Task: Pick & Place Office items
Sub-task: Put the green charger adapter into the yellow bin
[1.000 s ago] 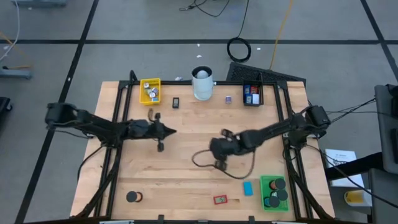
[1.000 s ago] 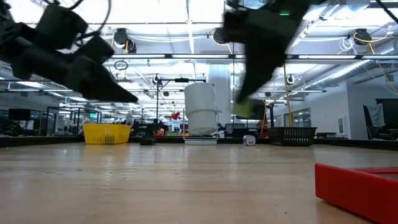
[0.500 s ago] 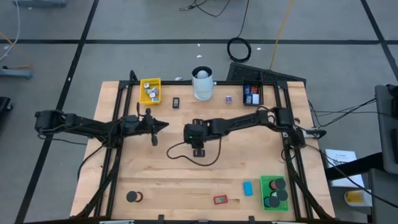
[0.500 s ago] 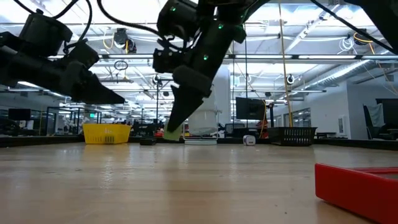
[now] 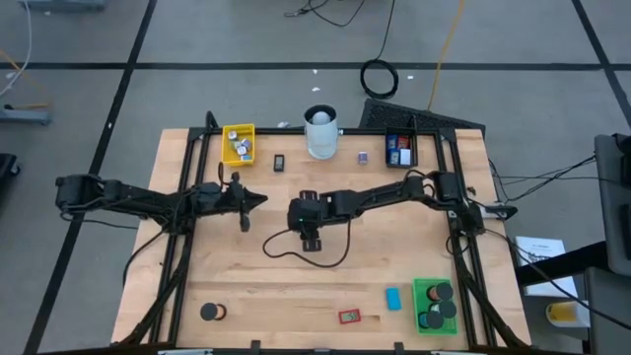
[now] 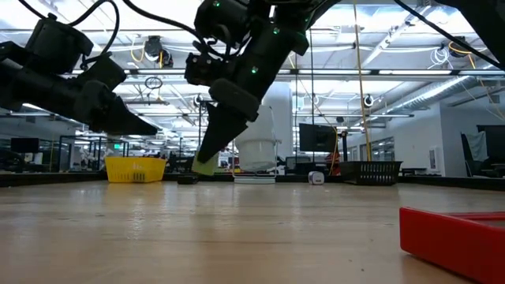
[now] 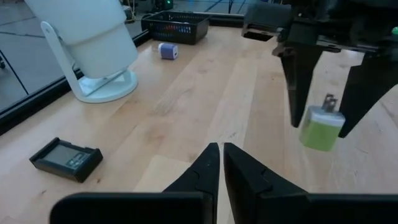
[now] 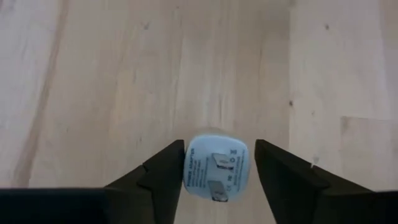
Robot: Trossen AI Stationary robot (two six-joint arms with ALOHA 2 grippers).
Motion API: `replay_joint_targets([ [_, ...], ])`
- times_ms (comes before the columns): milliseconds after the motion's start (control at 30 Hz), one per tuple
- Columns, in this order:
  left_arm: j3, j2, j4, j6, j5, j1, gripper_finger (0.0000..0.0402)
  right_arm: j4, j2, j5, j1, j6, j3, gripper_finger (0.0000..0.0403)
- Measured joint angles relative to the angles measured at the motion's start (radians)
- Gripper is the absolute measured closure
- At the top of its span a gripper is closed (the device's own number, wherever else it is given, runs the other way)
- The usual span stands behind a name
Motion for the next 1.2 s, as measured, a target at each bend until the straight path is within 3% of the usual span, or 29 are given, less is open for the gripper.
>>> replay_joint_targets([
  [333, 0.000, 0.000, -0.007, -0.005, 0.000, 0.000, 0.0388, -0.021, -0.038, 0.062, 0.000, 0.006, -0.001, 0.0163],
  [433, 0.000, 0.000, -0.008, -0.005, 0.000, 0.000, 0.0397, -0.084, -0.085, 0.149, 0.016, -0.005, 0.000, 0.0175],
  [533, 0.000, 0.000, -0.022, -0.006, 0.000, 0.000, 0.0396, -0.074, -0.153, 0.215, 0.035, -0.027, -0.063, 0.0214],
  [633, 0.000, 0.000, -0.030, -0.007, 0.000, 0.000, 0.0388, 0.101, -0.251, 0.189, 0.039, -0.034, -0.231, 0.0270],
  [867, 0.008, 0.000, -0.037, -0.041, 0.007, -0.032, 0.0391, 0.729, -0.455, 0.118, 0.023, 0.008, -0.769, 0.0392],
  [1000, 0.078, 0.000, -0.103, -0.107, -0.001, -0.074, 0.0376, 1.002, -0.545, 0.123, 0.014, 0.026, -0.988, 0.0386],
  [1200, 0.260, 0.035, -0.343, -0.194, -0.037, -0.148, 0.0295, 1.111, -0.677, 0.127, -0.006, 0.103, -1.126, 0.0390],
])
